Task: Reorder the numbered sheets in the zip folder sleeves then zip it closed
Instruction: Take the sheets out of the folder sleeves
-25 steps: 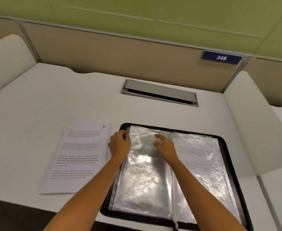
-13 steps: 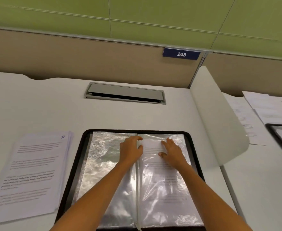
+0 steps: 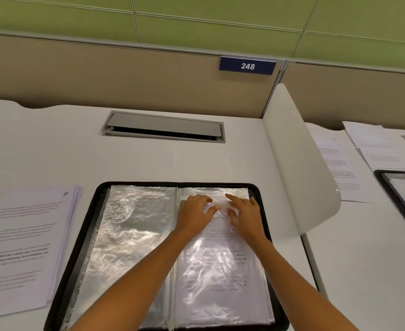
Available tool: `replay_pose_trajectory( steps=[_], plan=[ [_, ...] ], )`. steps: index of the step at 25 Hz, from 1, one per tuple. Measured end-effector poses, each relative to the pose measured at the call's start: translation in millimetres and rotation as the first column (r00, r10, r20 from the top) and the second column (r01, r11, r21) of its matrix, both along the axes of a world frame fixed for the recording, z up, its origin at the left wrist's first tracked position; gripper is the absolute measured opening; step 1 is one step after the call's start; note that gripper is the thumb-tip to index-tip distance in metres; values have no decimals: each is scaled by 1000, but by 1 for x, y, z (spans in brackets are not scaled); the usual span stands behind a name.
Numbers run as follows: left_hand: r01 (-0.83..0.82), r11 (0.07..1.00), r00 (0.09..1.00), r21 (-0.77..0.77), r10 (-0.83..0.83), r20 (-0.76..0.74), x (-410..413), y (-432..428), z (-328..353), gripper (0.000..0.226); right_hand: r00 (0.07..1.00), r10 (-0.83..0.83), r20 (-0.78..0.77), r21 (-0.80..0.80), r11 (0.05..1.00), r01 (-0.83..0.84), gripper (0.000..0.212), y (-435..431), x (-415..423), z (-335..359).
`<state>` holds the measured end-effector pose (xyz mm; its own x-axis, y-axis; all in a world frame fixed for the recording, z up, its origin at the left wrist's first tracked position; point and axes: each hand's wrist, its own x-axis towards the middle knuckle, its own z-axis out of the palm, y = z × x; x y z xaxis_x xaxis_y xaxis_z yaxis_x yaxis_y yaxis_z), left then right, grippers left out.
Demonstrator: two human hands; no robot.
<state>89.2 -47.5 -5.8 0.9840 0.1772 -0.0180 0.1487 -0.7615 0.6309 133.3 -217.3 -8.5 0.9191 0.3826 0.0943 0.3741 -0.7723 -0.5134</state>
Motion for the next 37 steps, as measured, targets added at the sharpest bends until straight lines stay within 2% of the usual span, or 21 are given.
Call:
replay_pose_trajectory(
  steps=[3,5,7,9,11,13,15,17,19,22,25,29,33,37],
  plan=[
    [-172,959,981,-224,145,-131,7,-9,11,58,950,89,-300,384,922,35,45,12,-25,19],
    [-290,888,954,-356,240,-178,12,-7,13,43,888,169,-428,578,807,125,39,16,-30,28],
    [-328,875,943,-355,282,-176,15,3,15,25,869,159,-469,659,718,224,29,14,-21,26],
    [-355,864,934,-356,313,-172,14,21,17,21,908,18,-418,582,773,253,21,10,-5,21],
    [-389,834,921,-391,353,-163,9,45,22,18,950,-97,-296,393,894,213,23,3,10,15],
    [-442,821,897,-361,402,-182,1,76,25,12,975,-102,-196,168,976,136,32,-4,20,10],
    [-486,831,870,-269,432,-237,-9,112,25,8,988,-72,-135,-23,997,69,44,-12,27,0],
    [-504,839,846,-204,432,-312,-19,147,24,5,995,-41,-87,-139,990,28,58,-18,30,-12],
    [-499,844,827,-196,397,-397,-29,178,22,6,995,-43,-89,-190,981,26,69,-21,32,-20],
    [-481,874,802,-70,406,-439,-39,206,23,12,1000,-25,-17,-260,966,19,64,-21,30,-25],
    [-524,842,803,128,539,-254,-39,208,26,21,996,-11,92,-239,970,33,50,-14,24,-19],
    [-541,790,838,289,535,106,-29,184,28,25,993,-71,95,-176,981,87,51,0,20,-5],
    [-475,815,864,331,362,349,-18,151,28,28,989,-118,84,-224,965,134,44,4,36,5],
    [-216,916,941,339,102,324,-3,115,29,27,991,-133,19,-151,979,134,23,6,51,18]
  ],
)
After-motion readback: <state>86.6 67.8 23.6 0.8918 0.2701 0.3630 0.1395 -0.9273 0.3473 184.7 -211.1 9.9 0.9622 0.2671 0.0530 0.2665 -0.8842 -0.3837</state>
